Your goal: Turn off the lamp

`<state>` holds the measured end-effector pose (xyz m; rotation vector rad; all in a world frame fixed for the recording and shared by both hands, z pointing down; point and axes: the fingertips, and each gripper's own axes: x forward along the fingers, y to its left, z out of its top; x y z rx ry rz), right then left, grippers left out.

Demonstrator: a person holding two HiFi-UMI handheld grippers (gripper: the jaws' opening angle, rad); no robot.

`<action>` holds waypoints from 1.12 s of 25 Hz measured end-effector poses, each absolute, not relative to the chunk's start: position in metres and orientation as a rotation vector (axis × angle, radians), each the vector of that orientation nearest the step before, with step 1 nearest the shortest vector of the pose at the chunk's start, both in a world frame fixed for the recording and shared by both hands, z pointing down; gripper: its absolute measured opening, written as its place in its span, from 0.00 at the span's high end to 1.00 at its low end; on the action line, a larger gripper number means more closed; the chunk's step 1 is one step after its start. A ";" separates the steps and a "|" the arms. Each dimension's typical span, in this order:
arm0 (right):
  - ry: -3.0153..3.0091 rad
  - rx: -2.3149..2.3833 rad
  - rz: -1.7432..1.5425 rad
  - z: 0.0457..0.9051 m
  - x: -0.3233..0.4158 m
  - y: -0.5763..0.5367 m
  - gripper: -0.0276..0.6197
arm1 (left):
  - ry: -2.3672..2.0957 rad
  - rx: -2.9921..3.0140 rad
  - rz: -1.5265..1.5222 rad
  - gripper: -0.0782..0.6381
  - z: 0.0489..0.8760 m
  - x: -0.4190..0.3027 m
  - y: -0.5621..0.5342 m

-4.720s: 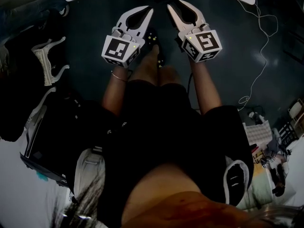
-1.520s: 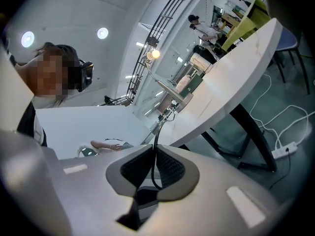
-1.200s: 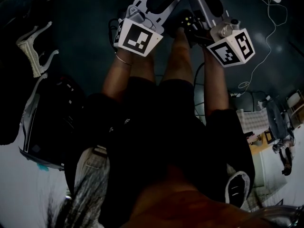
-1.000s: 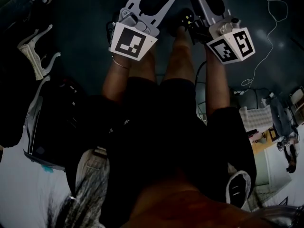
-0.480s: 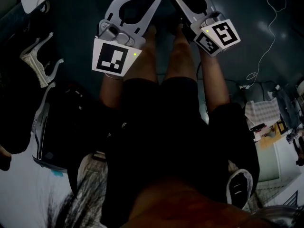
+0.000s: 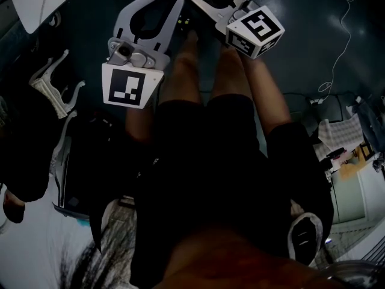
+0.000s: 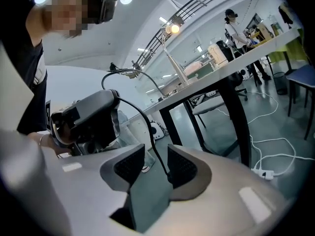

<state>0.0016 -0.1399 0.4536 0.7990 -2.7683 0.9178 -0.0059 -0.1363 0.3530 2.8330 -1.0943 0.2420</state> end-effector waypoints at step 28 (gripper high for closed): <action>-2.843 0.722 1.143 0.461 -0.013 -0.136 0.94 | -1.044 2.950 0.169 0.86 0.330 -0.004 -0.137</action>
